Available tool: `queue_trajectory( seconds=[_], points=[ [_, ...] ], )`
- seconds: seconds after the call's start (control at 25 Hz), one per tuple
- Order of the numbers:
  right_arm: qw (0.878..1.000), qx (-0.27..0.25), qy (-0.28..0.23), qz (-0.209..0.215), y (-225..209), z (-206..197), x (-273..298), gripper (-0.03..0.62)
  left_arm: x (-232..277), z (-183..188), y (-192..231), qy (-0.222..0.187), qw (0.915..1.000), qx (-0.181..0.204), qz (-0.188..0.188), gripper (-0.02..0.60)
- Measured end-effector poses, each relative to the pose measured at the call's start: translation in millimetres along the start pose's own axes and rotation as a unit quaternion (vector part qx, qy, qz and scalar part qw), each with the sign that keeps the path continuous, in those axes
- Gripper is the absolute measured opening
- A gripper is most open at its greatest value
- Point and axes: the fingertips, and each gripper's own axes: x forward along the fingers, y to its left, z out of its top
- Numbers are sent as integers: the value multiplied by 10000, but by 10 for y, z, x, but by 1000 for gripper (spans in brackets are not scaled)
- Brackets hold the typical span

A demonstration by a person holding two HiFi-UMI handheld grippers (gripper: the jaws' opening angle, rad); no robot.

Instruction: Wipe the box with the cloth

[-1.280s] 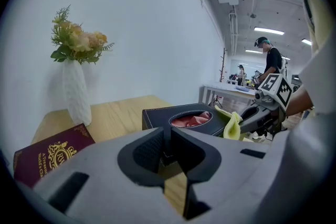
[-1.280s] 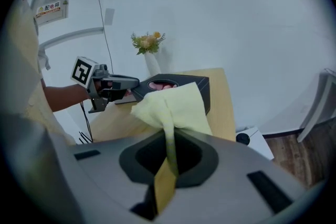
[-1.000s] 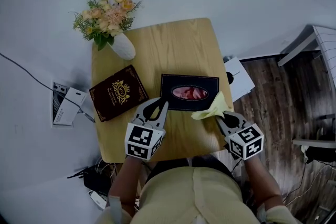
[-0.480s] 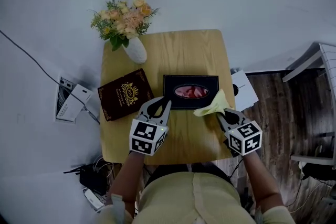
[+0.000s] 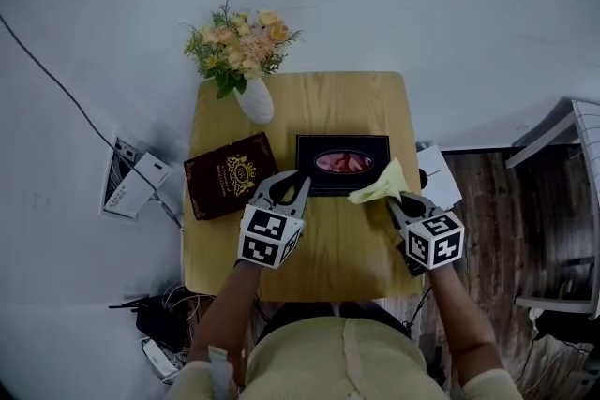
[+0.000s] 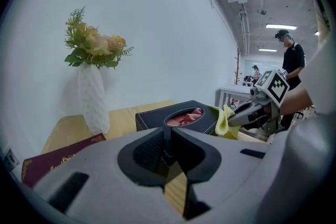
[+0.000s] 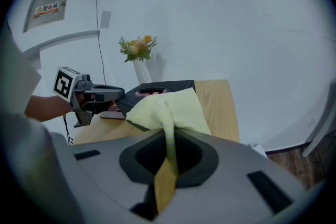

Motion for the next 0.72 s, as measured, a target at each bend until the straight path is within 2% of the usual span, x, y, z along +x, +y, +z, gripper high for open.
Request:
queue_trajectory(
  seconds=[0.4,0.52,0.72],
  points=[
    [9999,40,-13,98,40,79,-54,37,-60,62,15,-119,9999,68,71,26],
    [9998,20,-143,134,97,165,-187,37,-217,170,30,-362,9992,-58,183,26],
    [9983,89,-562,151,189,429,-388,37,-527,437,48,-1012,9927,-602,280,25]
  ],
)
